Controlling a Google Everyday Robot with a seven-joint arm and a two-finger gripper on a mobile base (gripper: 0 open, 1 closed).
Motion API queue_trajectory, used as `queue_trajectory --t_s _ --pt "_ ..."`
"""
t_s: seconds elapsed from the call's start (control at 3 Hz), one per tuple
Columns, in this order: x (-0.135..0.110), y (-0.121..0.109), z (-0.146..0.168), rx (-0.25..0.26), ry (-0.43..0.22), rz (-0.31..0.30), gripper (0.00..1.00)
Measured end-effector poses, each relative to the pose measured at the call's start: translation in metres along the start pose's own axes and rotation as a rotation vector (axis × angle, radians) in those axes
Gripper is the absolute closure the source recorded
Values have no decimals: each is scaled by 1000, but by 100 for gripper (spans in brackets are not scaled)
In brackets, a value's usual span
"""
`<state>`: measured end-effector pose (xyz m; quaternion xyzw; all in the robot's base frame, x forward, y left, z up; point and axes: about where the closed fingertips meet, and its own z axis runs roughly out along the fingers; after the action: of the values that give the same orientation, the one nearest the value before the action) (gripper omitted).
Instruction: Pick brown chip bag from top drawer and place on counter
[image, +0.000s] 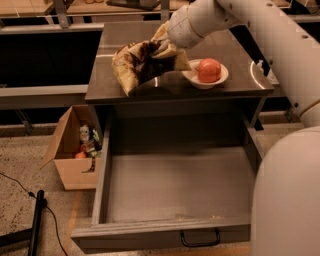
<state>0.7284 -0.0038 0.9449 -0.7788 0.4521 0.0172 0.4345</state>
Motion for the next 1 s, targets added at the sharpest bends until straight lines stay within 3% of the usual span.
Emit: queue_trajectory --t_s 0.67,1.0 --pt "10 -33 77 29 1 21 100" --pt "15 -39 95 32 6 33 100"
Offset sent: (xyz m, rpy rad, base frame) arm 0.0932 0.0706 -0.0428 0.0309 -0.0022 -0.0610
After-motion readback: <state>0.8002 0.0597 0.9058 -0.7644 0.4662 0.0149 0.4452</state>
